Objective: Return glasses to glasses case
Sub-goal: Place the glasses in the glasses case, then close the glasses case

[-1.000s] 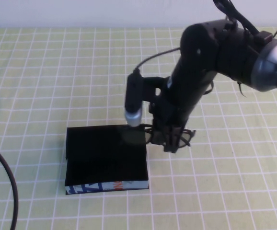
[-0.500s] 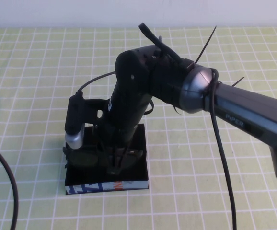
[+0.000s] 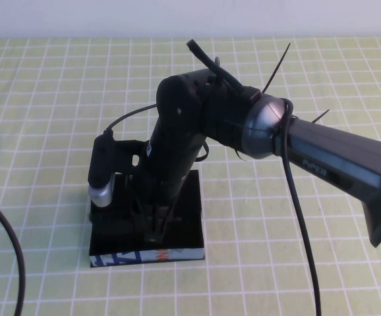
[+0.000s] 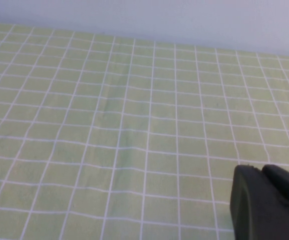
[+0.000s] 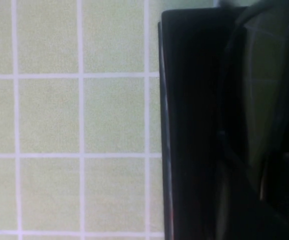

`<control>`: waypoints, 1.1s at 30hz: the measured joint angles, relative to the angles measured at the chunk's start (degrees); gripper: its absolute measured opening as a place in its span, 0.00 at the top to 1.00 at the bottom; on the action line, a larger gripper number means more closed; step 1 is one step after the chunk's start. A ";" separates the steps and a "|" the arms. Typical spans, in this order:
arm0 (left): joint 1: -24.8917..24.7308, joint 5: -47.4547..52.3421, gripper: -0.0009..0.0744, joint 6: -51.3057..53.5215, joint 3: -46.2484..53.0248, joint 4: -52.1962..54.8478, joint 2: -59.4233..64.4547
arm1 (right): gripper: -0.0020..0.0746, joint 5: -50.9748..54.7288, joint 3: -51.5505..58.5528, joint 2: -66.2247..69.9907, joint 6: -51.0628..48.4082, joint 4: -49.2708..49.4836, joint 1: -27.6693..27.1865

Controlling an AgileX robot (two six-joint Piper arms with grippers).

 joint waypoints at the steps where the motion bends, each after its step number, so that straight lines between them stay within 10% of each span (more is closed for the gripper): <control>1: 0.00 0.00 0.99 0.00 0.00 0.00 0.00 | 0.75 -0.13 0.00 0.00 0.00 0.00 0.00; 7: 0.00 0.41 0.99 0.00 0.00 0.00 0.00 | 0.64 -0.66 -0.20 0.00 0.00 0.00 0.00; 14: 0.00 5.72 0.99 4.24 0.00 -5.43 0.20 | 0.79 -1.33 -0.80 -1.52 1.54 1.14 -1.83; 25: 0.00 14.73 0.99 52.28 4.44 -58.49 12.19 | 0.99 -7.15 -4.79 -4.32 17.88 5.38 -12.68; 33: -4.94 9.86 0.99 65.31 14.82 -73.91 20.47 | 0.99 -7.36 -4.79 -0.25 18.31 18.58 -20.48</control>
